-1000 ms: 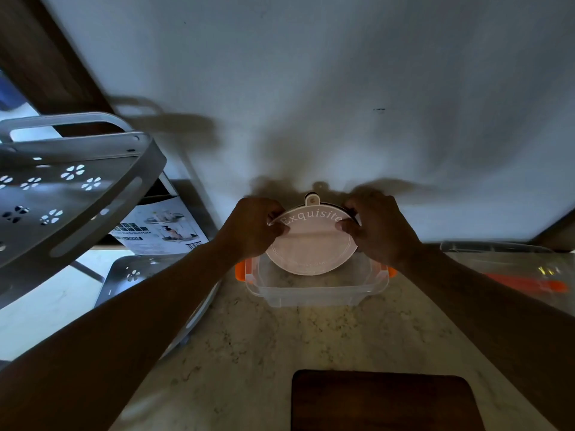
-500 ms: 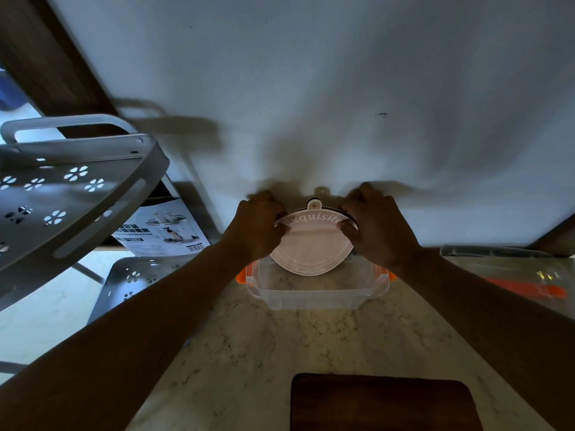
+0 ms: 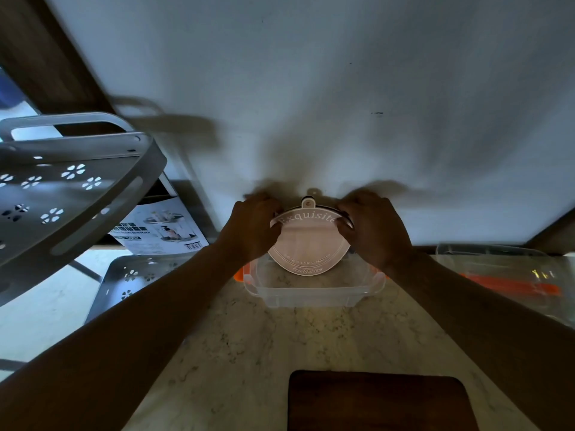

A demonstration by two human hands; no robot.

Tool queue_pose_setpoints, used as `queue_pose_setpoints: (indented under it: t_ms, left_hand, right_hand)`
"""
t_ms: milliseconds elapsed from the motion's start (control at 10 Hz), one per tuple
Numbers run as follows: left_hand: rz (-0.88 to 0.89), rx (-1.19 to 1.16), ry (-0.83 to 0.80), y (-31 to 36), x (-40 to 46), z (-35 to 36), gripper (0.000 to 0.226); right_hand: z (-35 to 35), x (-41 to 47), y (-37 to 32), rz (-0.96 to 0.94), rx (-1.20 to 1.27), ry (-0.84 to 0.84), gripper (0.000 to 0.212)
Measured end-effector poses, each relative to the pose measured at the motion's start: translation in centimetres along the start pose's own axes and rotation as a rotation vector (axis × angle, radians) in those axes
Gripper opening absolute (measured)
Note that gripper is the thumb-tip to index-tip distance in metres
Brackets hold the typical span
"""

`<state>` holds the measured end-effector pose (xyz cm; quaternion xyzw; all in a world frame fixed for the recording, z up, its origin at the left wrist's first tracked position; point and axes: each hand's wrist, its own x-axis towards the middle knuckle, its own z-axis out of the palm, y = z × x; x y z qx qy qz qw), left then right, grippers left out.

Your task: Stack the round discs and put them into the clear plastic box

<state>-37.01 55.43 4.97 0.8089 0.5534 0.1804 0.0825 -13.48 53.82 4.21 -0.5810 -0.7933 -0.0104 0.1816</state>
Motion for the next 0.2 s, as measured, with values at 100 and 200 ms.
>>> queue_pose_setpoints:
  t_ms: [100, 200]
  left_hand:
    - [0.003, -0.013, -0.007, 0.44, -0.51, -0.36, 0.019]
    - [-0.009, 0.052, 0.011, 0.43, -1.46, -0.36, 0.037]
  right_hand:
    - [-0.58, -0.17, -0.15, 0.002, 0.001, -0.012, 0.021]
    - [-1.15, -0.58, -0.27, -0.007, 0.026, -0.024, 0.03]
